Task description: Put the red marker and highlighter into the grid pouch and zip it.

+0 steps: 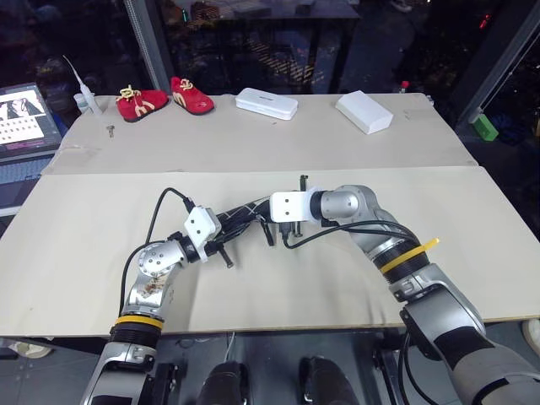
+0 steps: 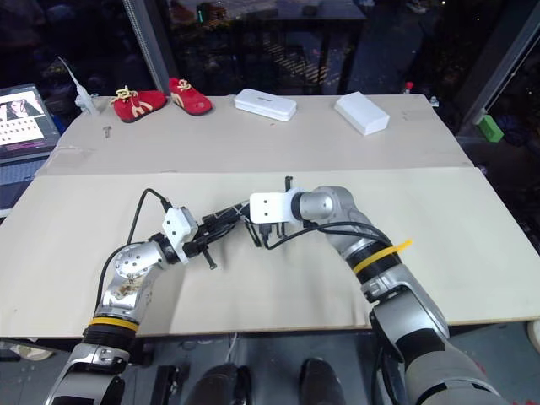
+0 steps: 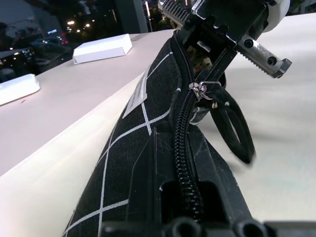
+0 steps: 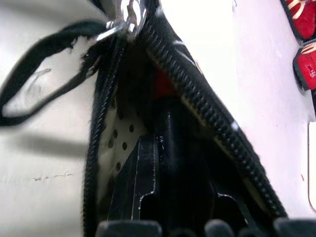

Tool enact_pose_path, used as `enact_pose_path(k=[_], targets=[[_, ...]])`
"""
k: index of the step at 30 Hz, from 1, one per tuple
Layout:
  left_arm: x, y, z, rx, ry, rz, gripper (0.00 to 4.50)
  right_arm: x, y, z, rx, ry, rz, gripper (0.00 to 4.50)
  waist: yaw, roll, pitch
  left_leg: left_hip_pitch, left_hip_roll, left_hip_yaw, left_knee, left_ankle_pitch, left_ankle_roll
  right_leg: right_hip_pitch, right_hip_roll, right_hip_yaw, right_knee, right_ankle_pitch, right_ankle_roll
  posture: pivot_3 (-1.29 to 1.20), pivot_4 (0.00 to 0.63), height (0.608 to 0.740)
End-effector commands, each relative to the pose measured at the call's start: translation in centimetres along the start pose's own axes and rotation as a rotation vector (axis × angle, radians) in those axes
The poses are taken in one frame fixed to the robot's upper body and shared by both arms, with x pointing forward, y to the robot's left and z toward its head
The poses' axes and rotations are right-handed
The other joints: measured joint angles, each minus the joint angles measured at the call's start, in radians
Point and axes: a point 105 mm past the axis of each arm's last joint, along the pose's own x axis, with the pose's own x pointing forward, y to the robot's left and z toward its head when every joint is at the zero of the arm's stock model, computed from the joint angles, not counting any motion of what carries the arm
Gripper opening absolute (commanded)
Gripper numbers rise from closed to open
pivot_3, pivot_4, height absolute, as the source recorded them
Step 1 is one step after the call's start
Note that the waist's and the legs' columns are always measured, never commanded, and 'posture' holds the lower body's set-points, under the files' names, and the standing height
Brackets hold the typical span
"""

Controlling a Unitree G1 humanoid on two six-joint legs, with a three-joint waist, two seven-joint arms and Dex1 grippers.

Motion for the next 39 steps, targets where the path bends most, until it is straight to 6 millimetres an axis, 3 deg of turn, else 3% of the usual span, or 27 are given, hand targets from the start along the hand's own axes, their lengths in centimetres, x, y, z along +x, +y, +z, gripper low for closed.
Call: enact_pose_path(k=[1, 2, 4, 9, 16, 19, 24, 27, 30, 33, 39], targets=[[0.7, 0.0, 1.4, 0.036, -0.046, -0.022, 0.0, -0.3, 0.0, 3.6, -0.009, -0.165, 0.015, 0.48, 0.002, 0.0, 0.0, 0.0, 0.0, 0.0, 0.0, 0.0, 0.0, 0.0, 0.0, 0.0, 0.0, 0.0, 0.0, 0.0, 0.15, 0.74], [0.7, 0.1, 1.4, 0.036, -0.046, -0.022, 0.0, -0.4, 0.2, 3.4, 0.004, -0.165, 0.027, 0.48, 0.003, 0.0, 0.0, 0.0, 0.0, 0.0, 0.0, 0.0, 0.0, 0.0, 0.0, 0.0, 0.0, 0.0, 0.0, 0.0, 0.15, 0.74], [0.6, 0.1, 1.3, 0.037, -0.045, -0.023, 0.0, -0.7, -0.1, 3.2, 0.05, -0.163, 0.016, 1.47, 0.006, 0.0, 0.0, 0.0, 0.0, 0.0, 0.0, 0.0, 0.0, 0.001, 0.0, 0.0, 0.0, 0.0, 0.0, 0.0, 0.15, 0.74], [0.4, 0.2, 1.3, 0.038, -0.039, -0.021, 0.0, -1.7, -1.3, 1.9, 0.061, -0.126, -0.023, 2.98, 0.007, 0.0, 0.0, 0.0, 0.0, -0.001, 0.0, 0.0, 0.0, 0.001, 0.0, -0.001, 0.0, 0.0, 0.0, 0.0, 0.15, 0.74], [0.2, 0.1, 1.0, 0.032, -0.031, -0.013, 0.0, -6.0, -2.0, -0.7, 0.124, -0.133, -0.038, 2.98, 0.01, 0.0, 0.0, -0.001, 0.0, -0.001, 0.0, 0.0, 0.0, 0.001, -0.001, -0.002, -0.001, 0.0, 0.0, 0.0, 0.15, 0.74], [0.2, 0.1, 1.0, 0.03, -0.032, -0.011, 0.0, -8.5, -1.1, -1.7, 0.197, -0.159, 0.009, 2.98, 0.01, 0.0, 0.0, -0.002, 0.0, -0.002, 0.0, 0.0, 0.0, 0.001, -0.001, -0.003, -0.001, 0.0, 0.0, 0.0, 0.15, 0.74], [0.3, 0.0, 1.0, 0.026, -0.035, -0.008, 0.0, -12.4, -2.3, -3.4, 0.41, -0.17, -0.057, 2.98, 0.007, 0.0, 0.0, -0.001, 0.0, -0.002, 0.0, 0.0, 0.0, 0.001, -0.001, -0.002, -0.002, 0.0, 0.0, 0.0, 0.15, 0.74], [0.3, 0.1, 1.0, 0.025, -0.038, -0.004, 0.0, -13.7, 0.3, -3.1, 0.585, -0.198, 0.053, 2.98, 0.013, 0.0, 0.0, 0.0, 0.0, -0.003, 0.0, 0.0, 0.0, 0.002, -0.001, -0.003, -0.002, 0.0, 0.0, 0.0, 0.15, 0.74], [0.3, 0.1, 1.0, 0.024, -0.039, 0.001, 0.0, -13.4, 3.9, -3.2, 0.691, -0.154, 0.148, 2.98, 0.02, 0.0, 0.0, -0.001, 0.001, -0.004, 0.0, 0.0, 0.0, 0.002, -0.001, -0.004, -0.003, 0.0, 0.0, 0.0, 0.15, 0.74], [0.3, -0.1, 0.9, 0.018, -0.039, 0.003, 0.0, -11.5, 6.2, -3.2, 0.845, -0.123, 0.139, 2.98, 0.018, 0.0, 0.0, -0.001, 0.0, -0.003, 0.0, 0.0, 0.0, 0.001, -0.002, -0.004, -0.003, 0.0, 0.0, 0.0, 0.15, 0.74], [0.5, -0.4, 0.7, 0.007, -0.041, 0.0, 0.0, -6.5, 5.9, -3.3, 1.03, -0.039, -0.017, 2.98, 0.011, 0.0, 0.0, 0.0, 0.0, -0.003, 0.0, 0.0, 0.0, 0.002, -0.002, -0.003, -0.001, 0.0, -0.001, 0.0, 0.15, 0.74]])
